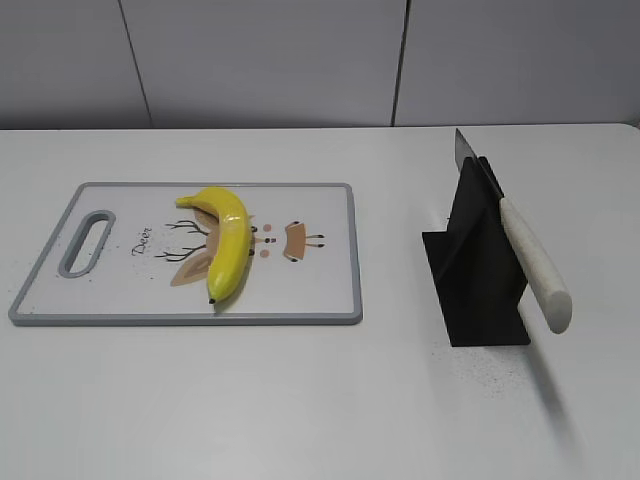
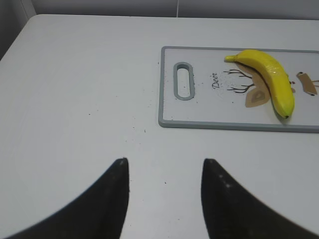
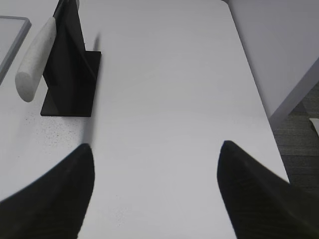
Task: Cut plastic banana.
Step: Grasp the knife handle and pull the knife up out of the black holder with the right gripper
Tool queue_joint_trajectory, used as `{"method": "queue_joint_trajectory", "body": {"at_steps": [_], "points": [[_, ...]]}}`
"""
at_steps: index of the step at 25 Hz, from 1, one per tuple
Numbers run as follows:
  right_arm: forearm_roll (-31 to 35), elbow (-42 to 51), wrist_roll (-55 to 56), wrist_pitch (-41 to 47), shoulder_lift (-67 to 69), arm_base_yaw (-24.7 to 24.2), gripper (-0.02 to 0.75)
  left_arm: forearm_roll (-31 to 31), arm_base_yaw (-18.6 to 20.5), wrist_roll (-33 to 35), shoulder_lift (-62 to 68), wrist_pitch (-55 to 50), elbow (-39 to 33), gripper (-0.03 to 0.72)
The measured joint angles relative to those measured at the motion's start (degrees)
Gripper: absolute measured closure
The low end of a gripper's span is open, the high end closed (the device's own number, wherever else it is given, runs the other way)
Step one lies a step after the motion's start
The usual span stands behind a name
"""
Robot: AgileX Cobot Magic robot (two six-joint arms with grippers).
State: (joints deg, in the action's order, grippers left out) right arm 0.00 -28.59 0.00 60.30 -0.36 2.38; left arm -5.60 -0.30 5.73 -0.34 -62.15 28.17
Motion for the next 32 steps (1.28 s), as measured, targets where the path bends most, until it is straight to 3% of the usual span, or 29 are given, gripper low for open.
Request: {"method": "queue_joint_trajectory", "body": {"at_steps": [32], "points": [[0.00, 0.00, -0.30, -0.05, 0.00, 0.00, 0.158, 0.00, 0.00, 0.00, 0.00, 0.00, 0.00, 0.246]]}}
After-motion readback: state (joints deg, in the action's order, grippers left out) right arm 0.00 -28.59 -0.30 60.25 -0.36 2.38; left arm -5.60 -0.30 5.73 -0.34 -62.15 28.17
